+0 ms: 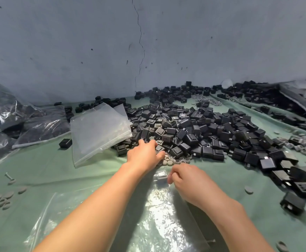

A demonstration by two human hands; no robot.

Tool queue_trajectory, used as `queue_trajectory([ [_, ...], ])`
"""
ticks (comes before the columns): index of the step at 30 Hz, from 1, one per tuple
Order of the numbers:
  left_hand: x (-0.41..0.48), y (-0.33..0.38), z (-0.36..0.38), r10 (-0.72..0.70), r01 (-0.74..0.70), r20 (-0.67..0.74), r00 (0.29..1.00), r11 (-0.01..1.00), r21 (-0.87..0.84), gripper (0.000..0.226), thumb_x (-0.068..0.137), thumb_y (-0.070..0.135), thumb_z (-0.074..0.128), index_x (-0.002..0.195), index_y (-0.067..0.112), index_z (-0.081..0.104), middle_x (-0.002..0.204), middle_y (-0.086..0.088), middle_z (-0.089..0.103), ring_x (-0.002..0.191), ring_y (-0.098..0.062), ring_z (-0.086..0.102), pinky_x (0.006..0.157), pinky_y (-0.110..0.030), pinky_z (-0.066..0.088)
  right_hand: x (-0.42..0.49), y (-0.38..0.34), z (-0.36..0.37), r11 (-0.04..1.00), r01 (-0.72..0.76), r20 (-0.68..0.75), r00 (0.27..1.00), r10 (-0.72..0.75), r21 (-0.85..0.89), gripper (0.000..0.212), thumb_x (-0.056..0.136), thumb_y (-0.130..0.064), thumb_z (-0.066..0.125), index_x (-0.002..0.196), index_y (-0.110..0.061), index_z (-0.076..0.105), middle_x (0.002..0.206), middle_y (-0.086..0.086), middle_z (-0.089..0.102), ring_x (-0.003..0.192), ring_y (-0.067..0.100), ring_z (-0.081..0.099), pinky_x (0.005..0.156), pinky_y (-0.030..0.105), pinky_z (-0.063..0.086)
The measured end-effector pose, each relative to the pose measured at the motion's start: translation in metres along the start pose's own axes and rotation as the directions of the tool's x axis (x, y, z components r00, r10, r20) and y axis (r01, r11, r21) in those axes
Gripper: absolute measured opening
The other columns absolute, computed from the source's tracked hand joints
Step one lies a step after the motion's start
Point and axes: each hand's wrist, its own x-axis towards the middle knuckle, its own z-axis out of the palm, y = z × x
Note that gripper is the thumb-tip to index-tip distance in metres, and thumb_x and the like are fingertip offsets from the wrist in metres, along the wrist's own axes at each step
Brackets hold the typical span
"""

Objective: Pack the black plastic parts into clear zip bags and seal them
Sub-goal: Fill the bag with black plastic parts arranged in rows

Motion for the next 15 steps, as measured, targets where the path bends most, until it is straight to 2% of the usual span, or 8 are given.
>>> queue_trajectory([
  [2,0.0,-0.004,-0.004,0.014,-0.013,0.011,1.0,0.997,-0.077,0.053,0.091,0.065,0.046,0.13,0.029,0.052,0.123,-0.005,0.057,0.102,-0.026,0.063,0.085,-0.041,0.049,0.0,0.002,0.001,1.0,0.023,-0.013,1.0,-0.024,-0.01,0.031,0.099,-0.022,0.037,0.088,-0.031,0.064,0.102,-0.009,0.064,0.095,0.013,0.059,0.088,0.039,0.051],
  [4,-0.004,-0.012,-0.017,0.03,-0.009,0.048,0.998,0.918,-0.396,0.047,0.09,0.066,0.05,0.119,0.03,0.058,0.099,0.004,0.068,0.075,-0.013,0.065,0.066,-0.033,0.053,-0.001,0.004,0.001,0.999,0.053,-0.085,0.995,-0.053,-0.001,0.026,0.103,-0.027,0.038,0.101,-0.034,0.063,0.107,-0.013,0.06,0.094,0.009,0.058,0.084,0.034,0.051],
  [6,-0.009,-0.029,-0.044,-0.013,0.041,0.044,0.999,0.701,-0.712,0.04,0.089,0.063,0.057,0.106,0.028,0.064,0.076,0.006,0.065,0.051,-0.008,0.054,0.046,-0.024,0.043,-0.002,0.003,0.001,0.994,0.102,-0.213,0.973,-0.094,0.026,0.024,0.104,-0.031,0.039,0.116,-0.036,0.059,0.114,-0.018,0.056,0.093,0.003,0.057,0.077,0.026,0.048],
  [7,-0.013,-0.043,-0.061,-0.056,0.046,0.015,0.998,0.602,-0.797,0.037,0.09,0.06,0.058,0.102,0.025,0.066,0.075,0.002,0.061,0.048,-0.008,0.05,0.042,-0.022,0.037,-0.002,0.0,0.002,0.99,0.135,-0.278,0.953,-0.117,0.046,0.025,0.104,-0.031,0.039,0.12,-0.036,0.058,0.116,-0.019,0.056,0.093,0.001,0.057,0.077,0.024,0.048],
  [10,-0.049,-0.103,-0.112,-0.127,0.0,-0.048,0.991,0.351,-0.936,0.04,0.09,0.056,0.061,0.094,0.017,0.067,0.083,-0.007,0.059,0.047,-0.01,0.048,0.038,-0.021,0.032,-0.009,-0.017,0.009,0.955,0.28,-0.392,0.892,-0.223,0.094,0.032,0.1,-0.024,0.042,0.127,-0.03,0.058,0.121,-0.015,0.059,0.101,0.004,0.058,0.09,0.032,0.053],
  [12,-0.089,-0.149,-0.131,-0.212,-0.017,-0.067,0.975,0.227,-0.974,0.042,0.085,0.06,0.063,0.09,0.019,0.069,0.082,-0.003,0.065,0.048,-0.009,0.049,0.041,-0.021,0.031,-0.016,-0.037,0.017,0.901,0.432,-0.404,0.83,-0.385,0.03,0.037,0.096,-0.018,0.044,0.129,-0.023,0.06,0.125,-0.006,0.061,0.108,0.014,0.06,0.096,0.04,0.052],
  [13,-0.112,-0.17,-0.132,-0.27,-0.006,-0.065,0.961,0.212,-0.977,0.042,0.084,0.061,0.064,0.091,0.02,0.07,0.082,-0.002,0.066,0.049,-0.009,0.05,0.043,-0.022,0.032,-0.021,-0.049,0.023,0.864,0.504,-0.396,0.789,-0.469,-0.019,0.038,0.094,-0.016,0.045,0.129,-0.022,0.061,0.126,-0.003,0.062,0.11,0.018,0.059,0.096,0.042,0.051],
  [15,-0.155,-0.202,-0.122,-0.346,0.05,-0.073,0.935,0.334,-0.941,0.033,0.087,0.055,0.065,0.091,0.023,0.07,0.082,-0.005,0.063,0.05,-0.013,0.05,0.041,-0.021,0.032,-0.03,-0.075,0.034,0.788,0.608,-0.346,0.722,-0.6,-0.097,0.041,0.092,-0.017,0.045,0.129,-0.024,0.061,0.131,0.0,0.061,0.115,0.022,0.058,0.096,0.042,0.05],
])
